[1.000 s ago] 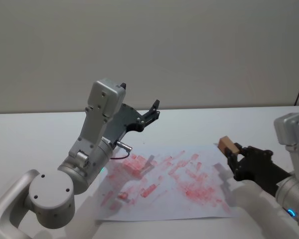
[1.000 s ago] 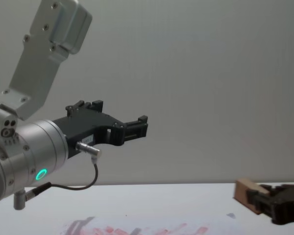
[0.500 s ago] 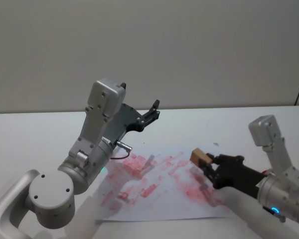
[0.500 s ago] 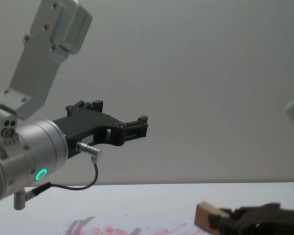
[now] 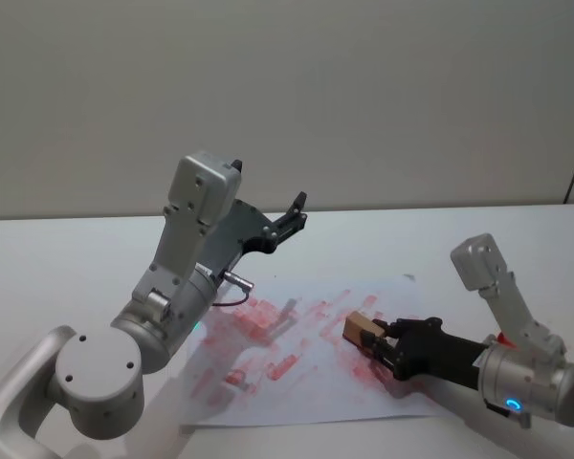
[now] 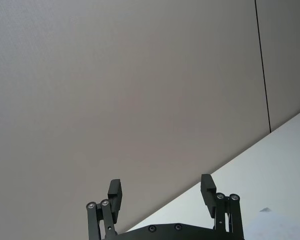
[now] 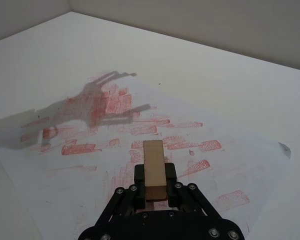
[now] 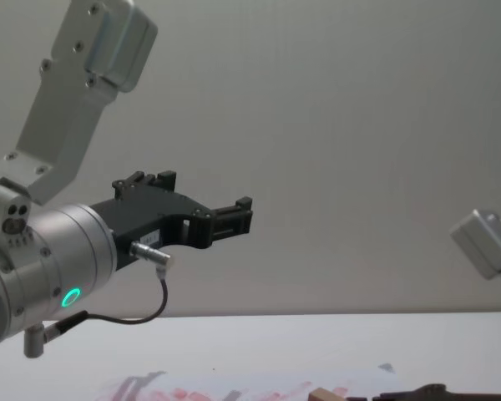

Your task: Use the one hand to pick up the stamp and affix it onto the A4 paper.

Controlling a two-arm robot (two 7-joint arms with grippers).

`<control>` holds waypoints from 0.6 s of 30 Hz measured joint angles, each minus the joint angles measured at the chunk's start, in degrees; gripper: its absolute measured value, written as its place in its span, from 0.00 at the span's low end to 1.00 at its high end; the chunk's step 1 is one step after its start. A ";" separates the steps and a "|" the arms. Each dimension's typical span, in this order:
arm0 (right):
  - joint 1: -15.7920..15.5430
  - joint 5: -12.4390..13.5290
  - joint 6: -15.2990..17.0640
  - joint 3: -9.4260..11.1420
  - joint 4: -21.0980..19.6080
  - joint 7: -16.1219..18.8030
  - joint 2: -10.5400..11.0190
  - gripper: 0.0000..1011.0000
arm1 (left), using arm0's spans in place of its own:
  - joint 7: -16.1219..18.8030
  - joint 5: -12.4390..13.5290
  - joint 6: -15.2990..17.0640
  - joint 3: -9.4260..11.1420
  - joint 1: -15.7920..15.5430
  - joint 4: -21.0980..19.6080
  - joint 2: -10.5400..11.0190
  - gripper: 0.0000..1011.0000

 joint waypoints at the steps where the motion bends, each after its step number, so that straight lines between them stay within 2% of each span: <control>1: 0.15 -0.07 -0.03 -0.03 0.23 0.30 -0.04 0.21 | 0.00 0.00 0.00 0.00 0.00 0.00 0.00 0.99; 9: 1.40 -1.20 -1.18 -0.46 1.87 1.72 -0.19 0.21 | 0.00 0.00 0.00 0.00 0.00 0.00 0.00 0.99; 18: 1.82 -2.32 -3.12 -0.58 0.87 1.57 0.21 0.21 | 0.00 0.00 0.00 0.00 0.00 0.00 0.00 0.99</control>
